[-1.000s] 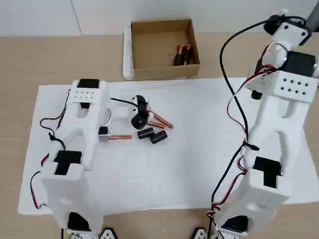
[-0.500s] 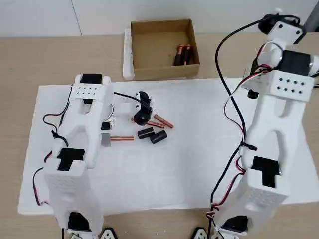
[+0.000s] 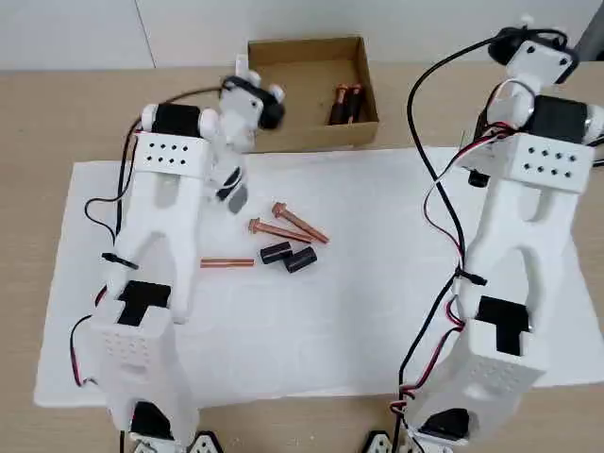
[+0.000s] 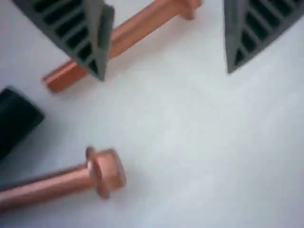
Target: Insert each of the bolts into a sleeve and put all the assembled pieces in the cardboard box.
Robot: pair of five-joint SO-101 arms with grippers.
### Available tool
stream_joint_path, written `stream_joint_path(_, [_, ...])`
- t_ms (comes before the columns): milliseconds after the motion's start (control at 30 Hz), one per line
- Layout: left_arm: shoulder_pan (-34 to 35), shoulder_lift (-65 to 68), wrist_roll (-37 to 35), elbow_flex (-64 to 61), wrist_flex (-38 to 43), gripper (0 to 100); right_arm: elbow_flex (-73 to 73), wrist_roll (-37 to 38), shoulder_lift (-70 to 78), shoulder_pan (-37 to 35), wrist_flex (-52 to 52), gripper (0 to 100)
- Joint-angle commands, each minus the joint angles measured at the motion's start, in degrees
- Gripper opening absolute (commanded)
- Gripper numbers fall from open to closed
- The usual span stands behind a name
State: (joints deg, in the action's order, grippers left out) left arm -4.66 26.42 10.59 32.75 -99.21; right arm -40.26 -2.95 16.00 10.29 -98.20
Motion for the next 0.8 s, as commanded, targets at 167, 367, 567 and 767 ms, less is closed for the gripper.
stream_joint_path(167, [-1.14, -1.05, -25.41, 6.81, -1.23, 16, -0.26, 0.44, -4.35, 0.13, -0.57, 0.4])
stream_joint_path(367, [2.20, -2.02, -50.90, 0.13, -1.32, 16, -0.26, 0.44, -4.35, 1.19, -0.57, 0.4])
stream_joint_path(567, [2.29, -18.02, -54.51, -2.24, -1.32, 16, -0.26, 0.44, -4.35, 1.10, -0.31, 0.4])
stream_joint_path(767, [-2.81, -39.30, -54.51, -17.10, -1.05, 16, -0.26, 0.44, -4.35, 1.10, -0.22, 0.4])
